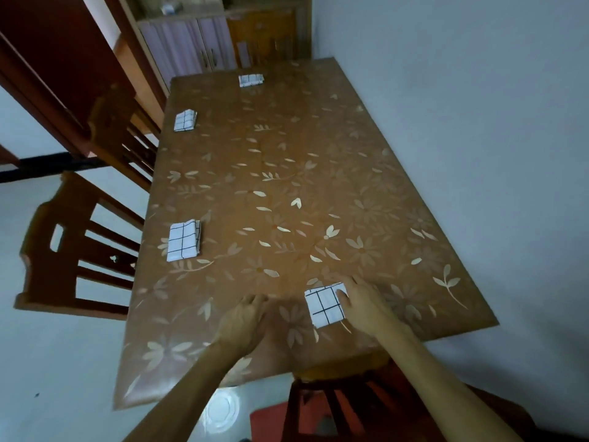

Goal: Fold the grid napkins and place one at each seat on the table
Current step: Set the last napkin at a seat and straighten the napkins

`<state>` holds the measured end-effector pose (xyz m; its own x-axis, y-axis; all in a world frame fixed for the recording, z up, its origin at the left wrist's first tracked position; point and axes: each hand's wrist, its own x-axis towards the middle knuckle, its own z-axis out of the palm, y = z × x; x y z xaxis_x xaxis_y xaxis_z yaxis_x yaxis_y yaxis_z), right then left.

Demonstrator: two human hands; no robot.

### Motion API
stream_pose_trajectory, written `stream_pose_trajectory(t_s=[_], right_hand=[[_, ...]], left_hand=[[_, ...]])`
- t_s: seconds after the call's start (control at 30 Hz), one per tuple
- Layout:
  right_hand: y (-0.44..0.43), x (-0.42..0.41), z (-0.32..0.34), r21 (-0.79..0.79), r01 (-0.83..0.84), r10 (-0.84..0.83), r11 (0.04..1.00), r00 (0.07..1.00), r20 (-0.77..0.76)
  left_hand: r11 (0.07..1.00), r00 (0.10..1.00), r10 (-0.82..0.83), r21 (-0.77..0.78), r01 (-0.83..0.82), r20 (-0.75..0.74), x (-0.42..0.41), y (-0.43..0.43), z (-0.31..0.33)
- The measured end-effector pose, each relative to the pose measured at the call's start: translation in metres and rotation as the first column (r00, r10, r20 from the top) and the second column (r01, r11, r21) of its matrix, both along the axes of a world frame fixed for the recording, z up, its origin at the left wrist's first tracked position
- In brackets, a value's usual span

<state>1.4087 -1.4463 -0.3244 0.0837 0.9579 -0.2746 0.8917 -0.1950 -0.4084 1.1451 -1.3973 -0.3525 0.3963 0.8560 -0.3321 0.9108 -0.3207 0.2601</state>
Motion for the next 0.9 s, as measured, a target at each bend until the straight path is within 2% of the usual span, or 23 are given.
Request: stream_pose_trajectory(t_s=[0.17, 0.37, 0.43, 0.6, 0.8, 0.9], right_hand=[[-0.017, -0.045, 0.04, 0.024, 0.045, -0.046, 0.999, 0.999, 0.018], [-0.043, -0.119, 0.075, 0.164, 0.131, -0.122, 0.978, 0.99, -0.066], [-0.048, -0.135, 0.075, 0.168, 0.168, -0.154, 0.971, 0.983, -0.096], [-0.074, -0.178, 0.074, 0.077, 0.242, -0.234, 0.967, 0.967, -0.099], [-0.085, -0.178, 0.058, -0.016, 0.325, -0.325, 0.946, 0.942, -0.084], [-0.086, -0.173, 0.047, -0.014, 0.354, -0.354, 0.935, 0.934, -0.054]], left_hand=[[0.998, 0.998, -0.061, 0.006, 0.061, 0.022, -0.035, 0.008, 0.044], [0.995, 0.99, -0.096, 0.037, 0.093, 0.104, -0.1, 0.01, 0.084], [0.994, 0.984, -0.11, 0.027, 0.107, 0.141, -0.115, 0.01, 0.087], [0.989, 0.973, -0.14, -0.023, 0.146, 0.184, -0.144, -0.001, 0.084], [0.972, 0.955, -0.194, -0.088, 0.219, 0.225, -0.138, -0.014, 0.062], [0.957, 0.947, -0.236, -0.116, 0.266, 0.218, -0.128, -0.013, 0.05]])
